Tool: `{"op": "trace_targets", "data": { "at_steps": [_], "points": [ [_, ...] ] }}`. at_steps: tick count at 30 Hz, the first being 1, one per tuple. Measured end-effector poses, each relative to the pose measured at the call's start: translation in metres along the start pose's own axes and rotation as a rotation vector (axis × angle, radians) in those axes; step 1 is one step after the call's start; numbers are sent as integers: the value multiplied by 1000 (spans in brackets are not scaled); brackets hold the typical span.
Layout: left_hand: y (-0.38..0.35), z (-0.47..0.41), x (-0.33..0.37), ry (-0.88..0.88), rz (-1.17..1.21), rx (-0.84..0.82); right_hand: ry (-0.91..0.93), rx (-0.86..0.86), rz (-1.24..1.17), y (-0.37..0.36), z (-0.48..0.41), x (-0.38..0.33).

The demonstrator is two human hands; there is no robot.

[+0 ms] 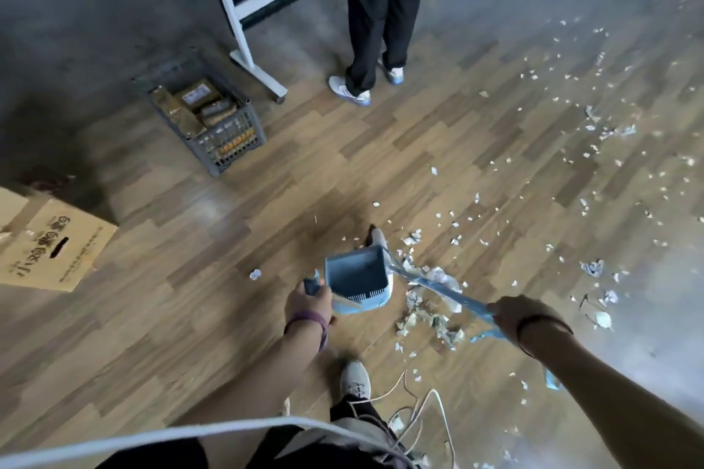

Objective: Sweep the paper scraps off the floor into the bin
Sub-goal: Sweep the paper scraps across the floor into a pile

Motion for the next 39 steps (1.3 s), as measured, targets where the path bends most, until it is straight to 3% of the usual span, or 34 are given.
{"op": "trace_targets", "data": {
  "at_steps": [5, 13, 18, 23, 30, 39],
  "points": [
    [75, -19, 28, -100, -15, 134, 172, 44, -17, 42, 8, -89],
    [246, -75, 24, -81, -16, 263, 420, 74, 11, 119, 55, -291],
    [341, -121, 0, 14, -18, 344, 492, 78, 55, 139, 83, -412],
    [380, -147, -26, 148, 109, 354, 496, 43, 70, 139, 92, -478],
    [341, -172, -28, 261, 157, 248, 404, 22, 136, 142, 63, -465],
    [156, -189, 38, 226, 46, 17, 135, -163, -44, 135, -45, -296]
  ]
}}
Point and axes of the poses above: each hand's wrist, its own z-axis away from the middle knuckle, its own y-axis out of the back of the hand, x = y × z, the point moved 5 cm from there along -z, towards the middle knuckle, and after that the axes turned 13 degrees about -y, right-handed, at the moved point
